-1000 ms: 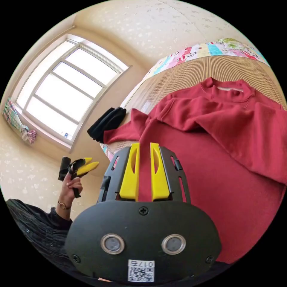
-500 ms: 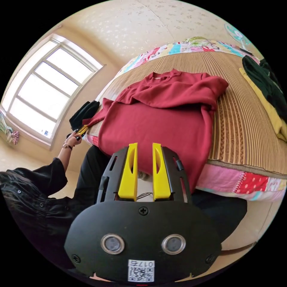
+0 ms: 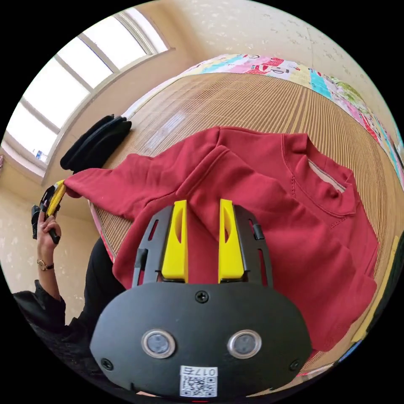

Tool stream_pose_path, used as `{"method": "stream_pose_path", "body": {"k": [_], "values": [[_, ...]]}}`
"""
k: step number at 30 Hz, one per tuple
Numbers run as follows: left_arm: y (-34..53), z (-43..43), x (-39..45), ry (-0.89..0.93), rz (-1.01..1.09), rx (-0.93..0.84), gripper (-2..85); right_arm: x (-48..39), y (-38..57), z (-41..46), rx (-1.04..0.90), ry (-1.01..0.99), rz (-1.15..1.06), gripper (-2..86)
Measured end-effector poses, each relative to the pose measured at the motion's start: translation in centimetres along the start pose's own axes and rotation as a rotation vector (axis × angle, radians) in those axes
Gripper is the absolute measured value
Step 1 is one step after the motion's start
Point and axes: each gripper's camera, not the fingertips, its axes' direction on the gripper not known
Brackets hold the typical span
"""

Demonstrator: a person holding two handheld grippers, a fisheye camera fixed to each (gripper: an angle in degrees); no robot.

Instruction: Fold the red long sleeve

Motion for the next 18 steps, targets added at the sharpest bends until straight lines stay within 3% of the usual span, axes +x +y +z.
{"method": "stream_pose_path", "body": {"k": [8,10,12,18], "values": [[3.8,-3.9,-8.3,0.01,-0.15,0.036,10.0,-0.2,1.5,-7.9,0.402,-0.239,0.148,3.4],[4.6,-3.6,-10.0,-0.011,-0.182,0.011,14.4,-0.1,0.5,-6.6,0.366,-0.314,0.109,3.9],[5.1,-3.0,-11.2,0.003,-0.205,0.003,16.2,0.5,-0.6,-3.1,0.155,-0.325,0.112,4.9],[6.5,-2.7,-15.1,0.103,-0.248,0.094,13.9,1.3,5.7,-5.2,0.143,-0.275,0.074,4.7]]}}
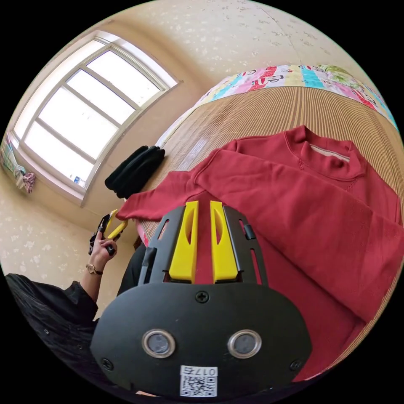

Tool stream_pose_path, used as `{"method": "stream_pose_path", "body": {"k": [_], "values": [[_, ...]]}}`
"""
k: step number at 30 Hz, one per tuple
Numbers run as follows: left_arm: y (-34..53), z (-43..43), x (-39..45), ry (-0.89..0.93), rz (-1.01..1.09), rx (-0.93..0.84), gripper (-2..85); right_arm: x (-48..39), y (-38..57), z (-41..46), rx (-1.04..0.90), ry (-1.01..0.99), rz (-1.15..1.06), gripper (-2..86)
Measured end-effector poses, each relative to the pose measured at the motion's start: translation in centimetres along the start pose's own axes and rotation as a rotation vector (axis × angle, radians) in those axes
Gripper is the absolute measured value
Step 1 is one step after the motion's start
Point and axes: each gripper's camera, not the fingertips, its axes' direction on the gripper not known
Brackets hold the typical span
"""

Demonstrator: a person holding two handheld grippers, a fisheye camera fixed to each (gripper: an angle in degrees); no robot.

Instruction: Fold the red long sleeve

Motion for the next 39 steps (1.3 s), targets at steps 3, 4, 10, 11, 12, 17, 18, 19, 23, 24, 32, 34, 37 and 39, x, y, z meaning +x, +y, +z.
{"method": "stream_pose_path", "body": {"k": [3,4,10,11,12,17,18,19,23,24,32,34,37,39], "values": [[0.1,-0.4,-1.3,0.066,-0.034,0.012,7.1,1.1,4.2,-4.0,0.015,-0.06,0.024,4.1],[0.8,-0.8,-0.9,0.106,-0.029,0.037,4.3,1.4,5.2,-5.1,0.026,-0.074,0.031,3.9],[11.4,3.8,13.0,0.364,0.428,-0.061,3.9,3.6,13.3,-14.4,0.154,-0.014,0.181,2.8],[13.4,4.9,14.7,0.4,0.481,-0.098,3.9,4.1,14.5,-15.8,0.195,0.014,0.215,2.8],[18.2,7.6,17.9,0.467,0.589,-0.195,3.9,4.6,15.4,-16.8,0.231,0.029,0.251,2.9],[43.3,19.2,22.0,0.495,0.922,-0.648,5.9,5.8,17.3,-19.1,0.324,-0.013,0.363,4.1],[49.4,21.5,20.5,0.46,0.99,-0.775,7.2,5.6,17.4,-19.4,0.334,-0.017,0.376,4.8],[54.2,23.0,18.3,0.412,1.042,-0.875,8.0,5.6,17.5,-19.5,0.335,-0.019,0.383,5.2],[59.8,23.1,8.4,0.277,1.034,-0.94,8.7,5.1,17.8,-19.7,0.293,-0.009,0.395,7.7],[59.5,22.9,5.0,0.228,0.988,-0.945,9.0,5.1,17.8,-19.5,0.271,0.015,0.399,8.2],[52.2,19.3,-10.4,-0.226,0.894,-0.661,10.1,2.9,14.2,-17.5,0.27,0.236,0.355,9.4],[53.0,20.8,-12.3,-0.264,0.984,-0.668,8.2,1.9,11.7,-16.2,0.239,0.283,0.308,9.3],[55.3,26.0,-14.8,-0.435,1.06,-0.786,2.3,1.7,7.1,-12.2,0.096,0.372,0.262,8.4],[56.7,28.7,-15.3,-0.47,1.106,-0.785,0.1,2.6,3.4,-8.9,-0.05,0.503,0.293,7.1]]}}
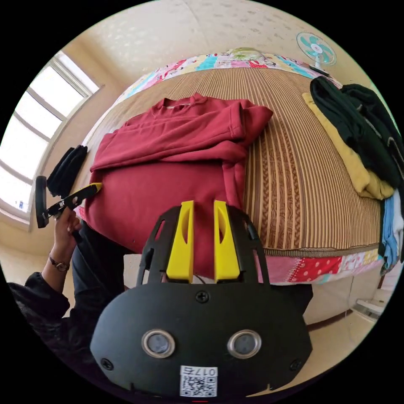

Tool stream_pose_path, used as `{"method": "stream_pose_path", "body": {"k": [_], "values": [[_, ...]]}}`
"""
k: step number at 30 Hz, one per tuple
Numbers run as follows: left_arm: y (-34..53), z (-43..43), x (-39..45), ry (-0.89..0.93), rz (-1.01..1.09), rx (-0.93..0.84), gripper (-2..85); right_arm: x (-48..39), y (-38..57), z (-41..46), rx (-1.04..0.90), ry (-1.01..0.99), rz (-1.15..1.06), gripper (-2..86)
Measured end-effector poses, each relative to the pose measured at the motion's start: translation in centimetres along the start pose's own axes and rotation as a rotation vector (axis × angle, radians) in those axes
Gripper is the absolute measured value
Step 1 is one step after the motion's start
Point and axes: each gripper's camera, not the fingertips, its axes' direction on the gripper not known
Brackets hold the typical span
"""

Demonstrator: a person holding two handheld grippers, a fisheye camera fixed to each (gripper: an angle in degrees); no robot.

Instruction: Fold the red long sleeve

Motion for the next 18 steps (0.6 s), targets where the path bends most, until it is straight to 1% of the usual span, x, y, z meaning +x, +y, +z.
{"method": "stream_pose_path", "body": {"k": [1,2,4,6,11,12,13,15,16,17,18], "values": [[-1.4,1.4,0.8,-0.053,0.026,-0.009,-0.4,-0.4,-0.8,0.0,0.009,0.017,-0.006,6.7],[-2.3,2.2,1.2,-0.084,0.035,-0.026,-0.5,-1.0,-2.7,0.3,-0.02,0.051,-0.006,6.4],[-6.2,5.0,1.8,-0.13,0.023,-0.101,-0.8,-1.3,-6.1,1.1,-0.105,0.049,0.0,6.0],[-9.3,6.7,1.1,-0.106,-0.012,-0.121,-0.8,-1.1,-10.5,1.9,-0.152,0.022,0.016,5.6],[-17.6,10.2,-2.1,-0.027,-0.042,-0.121,0.0,0.0,-19.3,3.5,-0.156,0.005,0.01,5.8],[-19.2,10.1,-3.0,-0.001,-0.053,-0.104,0.6,0.5,-20.8,3.5,-0.132,-0.007,-0.016,6.3],[-20.1,9.0,-4.2,0.03,-0.069,-0.047,3.1,0.7,-21.3,3.4,-0.12,-0.013,-0.028,6.8],[-20.3,5.8,-5.9,0.09,-0.075,0.069,5.7,2.4,-21.6,1.3,-0.075,-0.093,-0.004,11.0],[-19.6,3.4,-7.0,0.13,-0.062,0.125,6.7,2.8,-21.1,0.3,-0.047,-0.137,-0.006,11.4],[-19.0,2.3,-7.5,0.148,-0.048,0.142,7.0,3.4,-19.5,-1.8,0.014,-0.209,-0.018,12.2],[-17.4,0.4,-8.4,0.169,-0.006,0.156,7.8,3.9,-17.0,-3.6,0.052,-0.231,-0.02,12.3]]}}
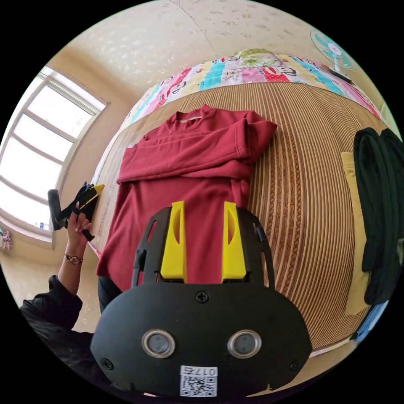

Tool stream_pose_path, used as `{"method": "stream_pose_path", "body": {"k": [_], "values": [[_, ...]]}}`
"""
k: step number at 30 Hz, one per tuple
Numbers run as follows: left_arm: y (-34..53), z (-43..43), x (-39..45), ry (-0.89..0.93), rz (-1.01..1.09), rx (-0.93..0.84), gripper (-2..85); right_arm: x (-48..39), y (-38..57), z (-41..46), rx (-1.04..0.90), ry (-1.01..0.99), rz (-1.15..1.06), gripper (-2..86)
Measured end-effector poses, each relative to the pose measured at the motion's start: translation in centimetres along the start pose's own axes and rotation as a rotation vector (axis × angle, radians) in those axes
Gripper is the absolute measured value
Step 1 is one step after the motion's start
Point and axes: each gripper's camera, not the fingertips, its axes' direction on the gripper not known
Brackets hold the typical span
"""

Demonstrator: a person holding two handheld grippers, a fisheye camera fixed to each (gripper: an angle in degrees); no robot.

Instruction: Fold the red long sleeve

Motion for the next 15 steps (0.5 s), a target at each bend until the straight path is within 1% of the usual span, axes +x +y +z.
{"method": "stream_pose_path", "body": {"k": [1,3,4,6,7,9,11,12,13,15], "values": [[1.8,-1.9,-0.8,-0.001,0.036,-0.016,8.9,0.0,1.5,-0.9,0.007,0.003,-0.003,12.4],[5.1,-4.2,-2.2,-0.012,0.061,-0.073,11.1,0.6,8.1,-3.4,0.002,0.055,0.017,12.8],[7.6,-5.5,-3.5,0.001,0.051,-0.11,12.0,0.8,9.9,-3.8,-0.002,0.065,0.03,12.9],[11.0,-7.2,-5.1,0.037,0.022,-0.159,13.0,2.4,16.7,-5.2,-0.034,0.061,0.119,13.2],[13.0,-8.2,-6.0,0.045,-0.004,-0.182,13.7,2.8,18.2,-5.5,-0.038,0.051,0.143,13.2],[15.5,-9.8,-6.8,0.044,-0.034,-0.19,14.5,3.5,23.4,-6.5,-0.029,0.01,0.185,13.0],[17.2,-10.8,-7.4,0.053,-0.051,-0.207,14.5,3.8,26.1,-7.5,0.023,-0.001,0.21,12.9],[17.9,-11.4,-7.7,0.062,-0.067,-0.204,14.2,4.5,27.0,-7.6,0.008,-0.017,0.256,12.9],[18.2,-12.5,-8.1,0.075,-0.094,-0.165,13.7,4.9,27.3,-7.4,-0.009,-0.039,0.278,12.9],[18.0,-13.4,-8.7,0.125,-0.133,-0.159,12.4,5.8,28.4,-7.2,-0.015,-0.142,0.311,11.1]]}}
